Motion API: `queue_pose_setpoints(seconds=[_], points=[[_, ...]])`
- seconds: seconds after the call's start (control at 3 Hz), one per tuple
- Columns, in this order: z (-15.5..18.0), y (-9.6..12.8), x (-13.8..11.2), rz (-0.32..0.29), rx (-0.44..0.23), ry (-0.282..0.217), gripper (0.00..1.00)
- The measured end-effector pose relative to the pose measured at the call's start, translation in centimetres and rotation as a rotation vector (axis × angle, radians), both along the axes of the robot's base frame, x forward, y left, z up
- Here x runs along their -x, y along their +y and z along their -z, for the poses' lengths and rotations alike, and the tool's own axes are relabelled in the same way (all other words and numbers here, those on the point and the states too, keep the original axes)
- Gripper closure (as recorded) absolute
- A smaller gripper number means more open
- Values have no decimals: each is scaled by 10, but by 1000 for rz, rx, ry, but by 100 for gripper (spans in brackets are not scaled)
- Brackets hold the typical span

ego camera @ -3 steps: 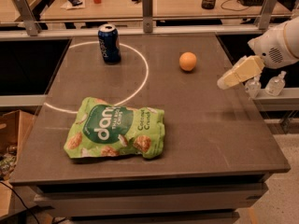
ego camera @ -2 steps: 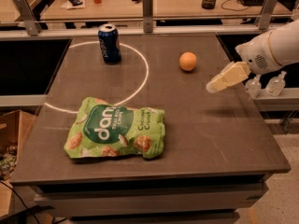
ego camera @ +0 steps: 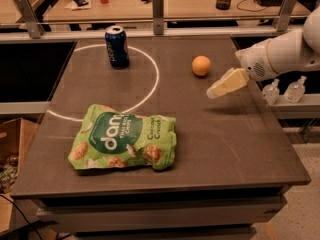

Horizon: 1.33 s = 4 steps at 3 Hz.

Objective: Pick orange

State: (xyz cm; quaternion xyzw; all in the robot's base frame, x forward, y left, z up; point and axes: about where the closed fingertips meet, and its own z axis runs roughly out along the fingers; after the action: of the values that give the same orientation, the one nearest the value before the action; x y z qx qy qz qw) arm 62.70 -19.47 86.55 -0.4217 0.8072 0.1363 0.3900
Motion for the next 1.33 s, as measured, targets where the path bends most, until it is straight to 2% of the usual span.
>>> queue_pose_setpoints(seconds=[0.33, 1.33], points=[[3, 7, -20, 3, -16, -14, 0], [29, 40, -67, -18, -46, 13, 0]])
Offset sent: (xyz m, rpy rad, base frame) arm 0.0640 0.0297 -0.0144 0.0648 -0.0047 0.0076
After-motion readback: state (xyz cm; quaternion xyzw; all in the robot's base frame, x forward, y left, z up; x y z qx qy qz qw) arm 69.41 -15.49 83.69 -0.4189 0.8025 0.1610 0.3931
